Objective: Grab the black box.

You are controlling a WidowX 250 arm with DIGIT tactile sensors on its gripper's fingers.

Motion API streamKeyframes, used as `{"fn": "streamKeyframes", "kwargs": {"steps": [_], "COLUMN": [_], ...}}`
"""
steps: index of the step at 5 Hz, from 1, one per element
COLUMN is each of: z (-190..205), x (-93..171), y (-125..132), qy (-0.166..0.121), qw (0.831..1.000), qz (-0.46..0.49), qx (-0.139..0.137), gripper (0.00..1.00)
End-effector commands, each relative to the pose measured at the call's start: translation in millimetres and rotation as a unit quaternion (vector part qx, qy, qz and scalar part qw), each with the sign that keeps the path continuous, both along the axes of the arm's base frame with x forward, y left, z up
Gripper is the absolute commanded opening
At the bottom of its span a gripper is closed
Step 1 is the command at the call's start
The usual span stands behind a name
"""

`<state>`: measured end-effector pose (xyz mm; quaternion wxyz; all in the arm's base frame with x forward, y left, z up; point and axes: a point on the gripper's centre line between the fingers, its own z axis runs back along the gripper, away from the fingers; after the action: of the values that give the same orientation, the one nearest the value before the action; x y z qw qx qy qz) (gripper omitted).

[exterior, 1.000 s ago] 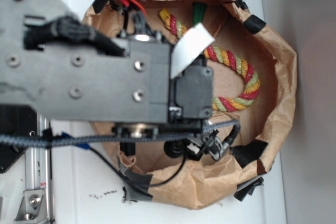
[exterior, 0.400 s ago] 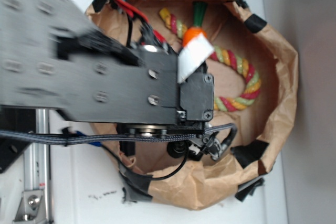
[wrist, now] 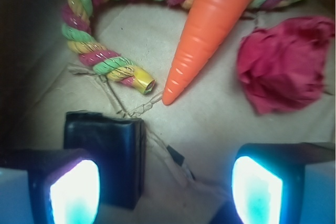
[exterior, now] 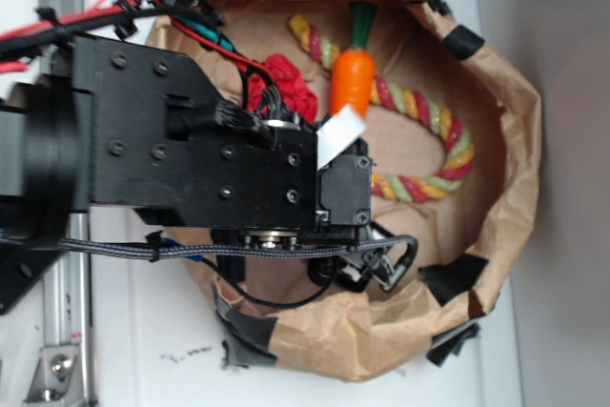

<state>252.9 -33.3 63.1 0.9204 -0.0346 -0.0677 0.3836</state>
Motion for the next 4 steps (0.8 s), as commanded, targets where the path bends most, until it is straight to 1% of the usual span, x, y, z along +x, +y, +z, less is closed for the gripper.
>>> {"fn": "streamKeyframes", "kwargs": {"steps": [1, 2, 3, 4], "z": [-8, -22, -28, -26], "x": [30, 32, 36, 45], "y": [-20, -46, -61, -61], "qy": [-0.018, 0.007, 0.017, 0.019], "qw": [1.000, 0.999, 0.999, 0.999], "qz": [-0.001, -0.034, -0.042, -0.032], "qx": [-0.011, -0.014, -0.016, -0.029], "gripper": [1.00, 1.00, 1.00, 1.00]}}
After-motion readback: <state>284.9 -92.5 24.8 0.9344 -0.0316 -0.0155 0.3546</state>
